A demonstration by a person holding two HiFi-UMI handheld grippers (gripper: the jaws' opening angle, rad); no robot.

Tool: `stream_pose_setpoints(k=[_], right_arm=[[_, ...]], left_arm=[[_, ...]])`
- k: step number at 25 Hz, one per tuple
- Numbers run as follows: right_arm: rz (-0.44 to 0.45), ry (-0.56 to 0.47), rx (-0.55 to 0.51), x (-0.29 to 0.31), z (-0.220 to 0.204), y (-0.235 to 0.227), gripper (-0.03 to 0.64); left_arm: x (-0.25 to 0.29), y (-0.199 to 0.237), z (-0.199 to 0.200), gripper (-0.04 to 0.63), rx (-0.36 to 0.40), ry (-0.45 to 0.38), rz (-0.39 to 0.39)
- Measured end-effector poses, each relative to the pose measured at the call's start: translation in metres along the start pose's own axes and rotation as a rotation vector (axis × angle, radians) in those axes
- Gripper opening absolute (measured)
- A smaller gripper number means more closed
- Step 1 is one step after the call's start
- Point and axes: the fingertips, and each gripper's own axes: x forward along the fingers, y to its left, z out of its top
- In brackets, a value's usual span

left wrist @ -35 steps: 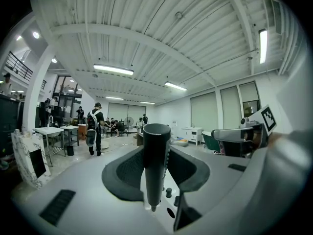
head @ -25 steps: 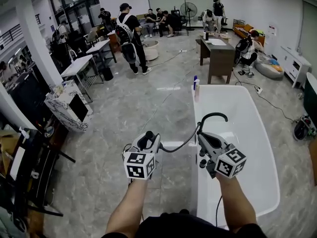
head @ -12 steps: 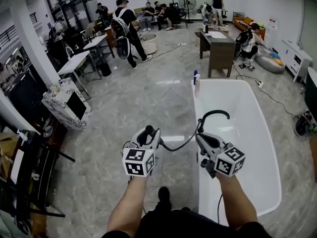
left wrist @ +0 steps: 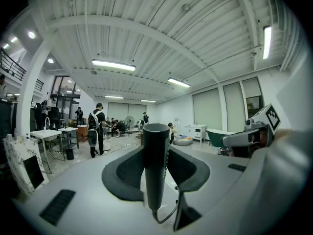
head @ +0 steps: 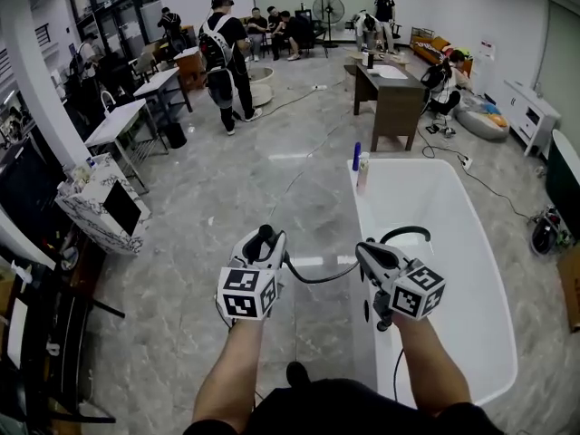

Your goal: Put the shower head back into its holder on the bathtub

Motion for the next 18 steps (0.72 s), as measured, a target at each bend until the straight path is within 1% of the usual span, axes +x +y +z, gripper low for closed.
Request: stream_pose_setpoints(k=[9,14,18], right_arm=[[-0.035,0.052,0.023,0.068,-0.013,-0.007,0.017],[-0.051,0.078,-0.001,0.085,-0.019,-0.002,0.017],[-0.04,0.091,0.008,0.097,-0.023,0.002,0.017]], left_arm=[[0.032,0.065,-0.014,0.149,-0.044,0.017,-0.023],[0.032,0.078,-0.014,0.149,-0.05,0.012,-0.041],[0.032,0.085,-0.017,0.149,-0.056,0.014,-0.044]])
